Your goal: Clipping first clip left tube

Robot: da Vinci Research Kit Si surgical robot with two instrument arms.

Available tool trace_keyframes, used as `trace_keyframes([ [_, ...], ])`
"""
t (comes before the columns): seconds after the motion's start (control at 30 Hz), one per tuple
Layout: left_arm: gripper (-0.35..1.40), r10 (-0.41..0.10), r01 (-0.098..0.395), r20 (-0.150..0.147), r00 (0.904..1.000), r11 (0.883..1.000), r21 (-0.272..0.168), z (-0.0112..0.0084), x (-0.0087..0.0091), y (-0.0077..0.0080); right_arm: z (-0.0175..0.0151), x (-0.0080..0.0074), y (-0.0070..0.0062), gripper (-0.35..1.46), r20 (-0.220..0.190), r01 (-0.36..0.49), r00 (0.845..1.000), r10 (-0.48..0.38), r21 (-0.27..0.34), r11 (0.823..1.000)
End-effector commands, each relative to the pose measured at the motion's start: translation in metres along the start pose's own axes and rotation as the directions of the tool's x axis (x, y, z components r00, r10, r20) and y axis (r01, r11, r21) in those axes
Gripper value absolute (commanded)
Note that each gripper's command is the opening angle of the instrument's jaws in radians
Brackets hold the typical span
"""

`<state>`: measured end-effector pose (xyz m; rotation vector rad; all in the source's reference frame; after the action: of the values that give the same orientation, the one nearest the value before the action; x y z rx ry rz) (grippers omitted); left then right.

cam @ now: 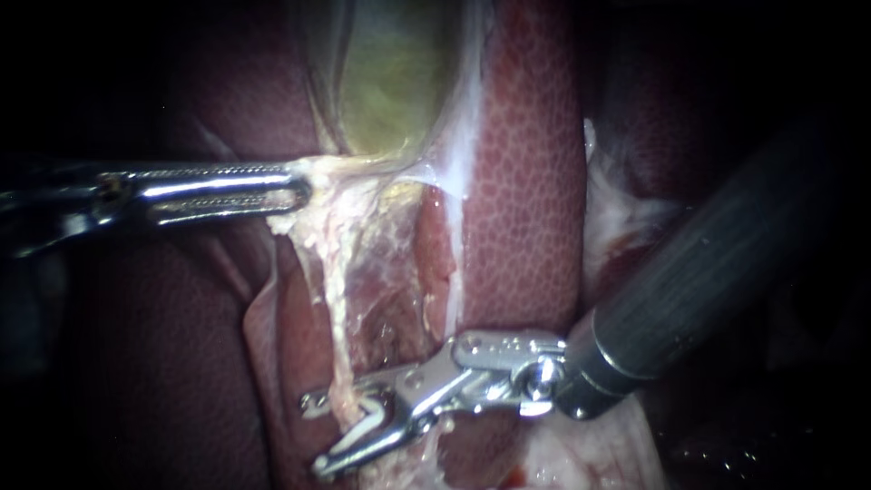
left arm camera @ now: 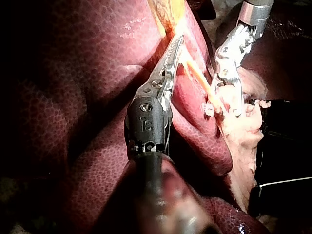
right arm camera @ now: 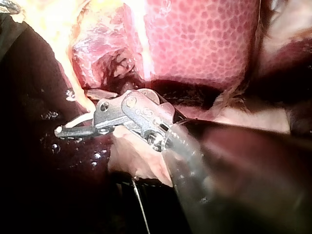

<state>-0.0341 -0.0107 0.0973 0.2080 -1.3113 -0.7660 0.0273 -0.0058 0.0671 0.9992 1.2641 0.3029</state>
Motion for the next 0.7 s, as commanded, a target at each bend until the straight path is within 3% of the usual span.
trace_keyframes([
  [0.03,-0.35,0.0,0.0,0.0,1.0,1.0,0.0,0.0,0.0,0.0,-0.0001,0.0,0.0002,0.49,-0.001,0.001,1.0,-0.001,-0.003,1.0],
  [0.1,-0.35,0.0,0.0,0.0,1.0,1.0,0.0,0.0,0.0001,0.0,-0.0003,-0.0001,0.0004,0.41,-0.001,0.001,1.0,-0.001,-0.002,1.0],
  [0.13,-0.35,0.0,0.0,0.0,1.0,1.0,-0.001,0.0001,0.0001,0.0,-0.0004,-0.0002,0.0006,0.26,-0.002,-0.017,1.0,0.017,-0.002,1.0],
  [0.2,-0.35,0.0,0.0,0.0,1.0,1.0,-0.001,0.0001,0.0001,0.0,-0.001,-0.0005,0.0007,-0.14,0.044,-0.036,0.998,0.037,-0.016,0.999],
  [0.27,-0.35,0.0,0.0,0.0,1.0,1.0,0.0,0.0,0.0001,0.0,-0.0013,-0.0004,0.0006,-0.35,0.088,-0.038,0.995,0.042,-0.046,0.998],
  [0.47,-0.35,0.0,0.0,0.0,1.0,1.0,0.0,0.0,0.0001,0.0,-0.0024,0.0016,0.0,-0.35,0.058,-0.049,0.997,0.053,-0.076,0.996],
  [0.7,-0.35,0.001,-0.001,0.0,1.0,1.0,0.0,0.0,0.0001,-0.0001,-0.0024,0.0012,0.0002,-0.35,0.059,-0.047,0.997,0.051,-0.076,0.996],
])
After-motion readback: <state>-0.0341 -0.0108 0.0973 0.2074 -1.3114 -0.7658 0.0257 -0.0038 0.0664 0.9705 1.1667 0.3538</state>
